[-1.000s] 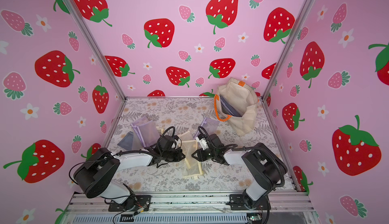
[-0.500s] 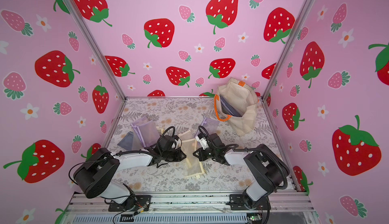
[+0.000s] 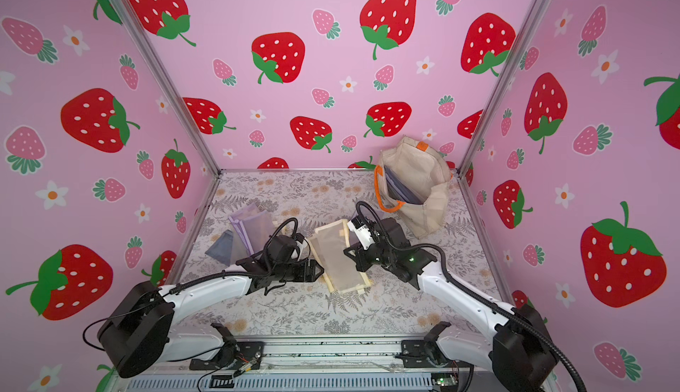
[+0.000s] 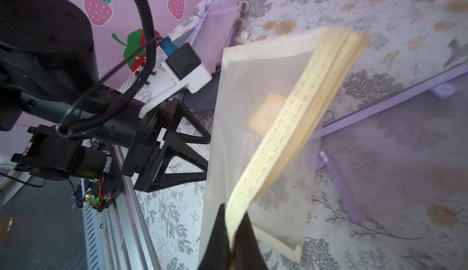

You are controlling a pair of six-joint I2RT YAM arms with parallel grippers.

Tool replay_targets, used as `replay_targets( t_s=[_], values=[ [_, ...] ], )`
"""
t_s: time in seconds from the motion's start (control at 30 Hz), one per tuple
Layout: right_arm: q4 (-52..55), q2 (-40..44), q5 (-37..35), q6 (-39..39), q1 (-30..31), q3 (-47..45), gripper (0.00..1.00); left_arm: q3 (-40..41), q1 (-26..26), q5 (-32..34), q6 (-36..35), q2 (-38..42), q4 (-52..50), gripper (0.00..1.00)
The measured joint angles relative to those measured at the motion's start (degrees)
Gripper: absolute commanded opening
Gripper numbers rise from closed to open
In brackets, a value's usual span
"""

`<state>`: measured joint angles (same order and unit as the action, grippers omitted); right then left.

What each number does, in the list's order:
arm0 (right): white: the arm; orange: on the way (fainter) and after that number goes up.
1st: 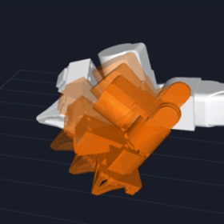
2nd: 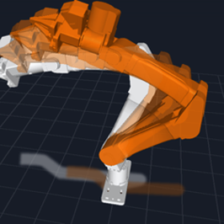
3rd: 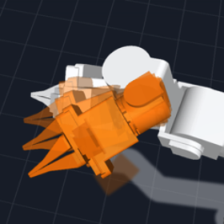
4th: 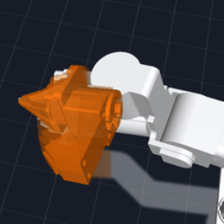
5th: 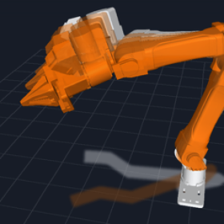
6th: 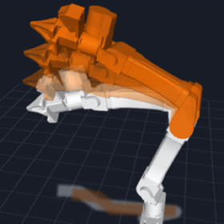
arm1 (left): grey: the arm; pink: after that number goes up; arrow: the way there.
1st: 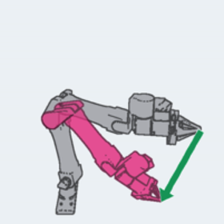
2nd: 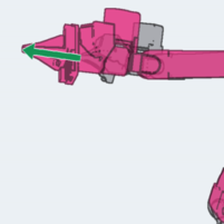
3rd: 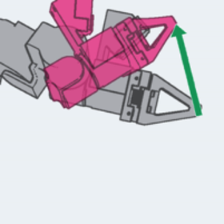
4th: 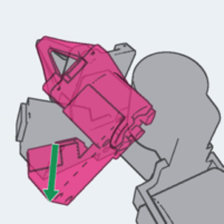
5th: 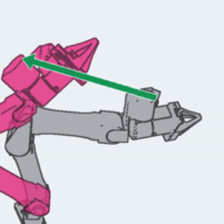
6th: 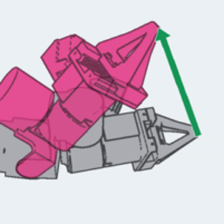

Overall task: Put the pencil pouch into the canvas bag
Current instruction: Pick up the pencil pouch, then adjust the pencil pouches in the canvas bag.

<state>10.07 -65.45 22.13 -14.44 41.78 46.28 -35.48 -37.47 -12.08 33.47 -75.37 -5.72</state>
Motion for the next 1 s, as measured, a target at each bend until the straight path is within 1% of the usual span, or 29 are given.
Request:
replay_targets(
  t_s=[0.13, 0.23, 0.3, 0.47, 0.6, 0.67, 0.77, 0.9, 1.0],
  values=[
    [11.6, -0.7, -6.7, 6.4, -2.0, 11.1, 0.0, -0.9, 0.0, 1.3, -1.1, 1.7, -2.1, 0.91],
    [18.9, -3.3, -12.9, 12.2, -4.3, 22.2, 0.0, -1.8, 0.0, 1.5, -1.8, 1.9, -2.3, 0.91],
    [22.9, -5.9, -16.7, 16.0, -7.0, 30.3, 0.0, -2.5, 0.0, 1.4, -2.0, 1.9, -2.3, 0.92],
    [27.9, -13.7, -24.1, 23.5, -14.8, 47.7, 0.0, -3.6, 0.0, 0.8, -2.2, 1.9, -2.2, 0.96],
    [28.9, -21.4, -31.2, 29.5, -18.6, 58.9, 0.0, -3.9, 0.0, -0.6, -2.2, 1.9, -1.7, 0.99],
    [28.4, -24.6, -34.4, 32.5, -19.7, 61.8, 0.0, -3.9, 0.0, -1.6, -2.2, 1.8, -1.3, 1.0],
    [26.7, -28.7, -38.4, 37.3, -21.0, 63.3, 0.0, -3.9, 0.0, -3.1, -2.2, 1.6, -0.3, 0.99],
    [23.6, -32.9, -41.2, 42.6, -22.4, 62.7, 0.0, -3.9, 0.0, -4.7, -2.3, 1.6, 0.9, 0.99],
    [19.8, -34.0, -41.8, 45.4, -23.5, 59.2, 0.0, -4.5, 0.0, -5.6, -2.8, 1.6, 1.0, 0.99]
  ],
)
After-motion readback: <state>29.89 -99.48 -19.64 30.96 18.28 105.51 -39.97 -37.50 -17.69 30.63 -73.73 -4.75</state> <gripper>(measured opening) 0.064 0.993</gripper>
